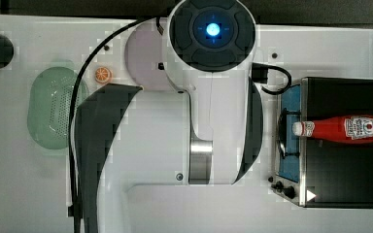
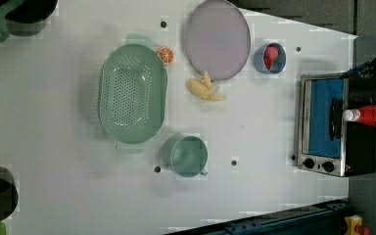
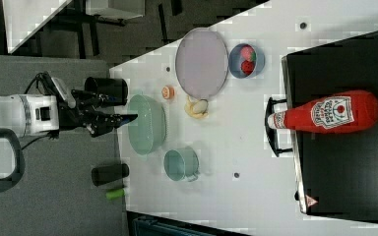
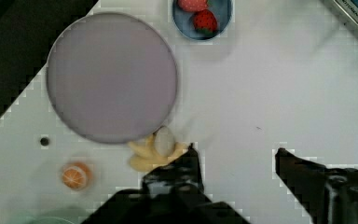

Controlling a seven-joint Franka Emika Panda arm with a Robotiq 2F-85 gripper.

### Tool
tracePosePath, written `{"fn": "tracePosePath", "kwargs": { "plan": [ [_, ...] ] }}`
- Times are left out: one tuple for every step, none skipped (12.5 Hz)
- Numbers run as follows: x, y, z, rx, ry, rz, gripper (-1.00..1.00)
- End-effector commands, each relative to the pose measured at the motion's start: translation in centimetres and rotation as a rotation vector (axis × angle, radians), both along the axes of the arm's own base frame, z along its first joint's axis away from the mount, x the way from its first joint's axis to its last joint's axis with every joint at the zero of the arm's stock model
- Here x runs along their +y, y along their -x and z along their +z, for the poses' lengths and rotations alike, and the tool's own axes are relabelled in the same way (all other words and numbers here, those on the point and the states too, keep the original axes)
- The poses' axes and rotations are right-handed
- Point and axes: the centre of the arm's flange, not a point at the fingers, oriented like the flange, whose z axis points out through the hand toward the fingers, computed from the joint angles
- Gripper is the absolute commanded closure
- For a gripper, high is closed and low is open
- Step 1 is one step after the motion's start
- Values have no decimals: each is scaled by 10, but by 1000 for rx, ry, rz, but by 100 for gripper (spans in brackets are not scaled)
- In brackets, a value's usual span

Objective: Pick Ketchup from oven and place it on table.

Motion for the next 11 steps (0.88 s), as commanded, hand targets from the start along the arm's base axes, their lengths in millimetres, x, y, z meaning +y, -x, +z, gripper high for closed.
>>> {"fn": "tracePosePath", "kwargs": {
  "plan": [
    [-31, 145, 81, -16, -13, -7, -58],
    [-31, 145, 82, -17, -13, -7, -80],
    [-32, 144, 82, -18, -13, -8, -99],
    [-36, 143, 82, -26, -13, -15, -100],
    [-43, 141, 83, -42, -16, -28, -100],
    [-53, 138, 83, -66, -20, -49, -100],
    [-67, 134, 82, -87, -25, -76, -100],
    [-84, 130, 80, -107, -30, -108, -100],
    [-103, 127, 75, -117, -36, -143, -100],
    [-123, 124, 68, -116, -43, -182, -100],
    [-143, 123, 58, -105, -50, -221, -100]
  ]
}}
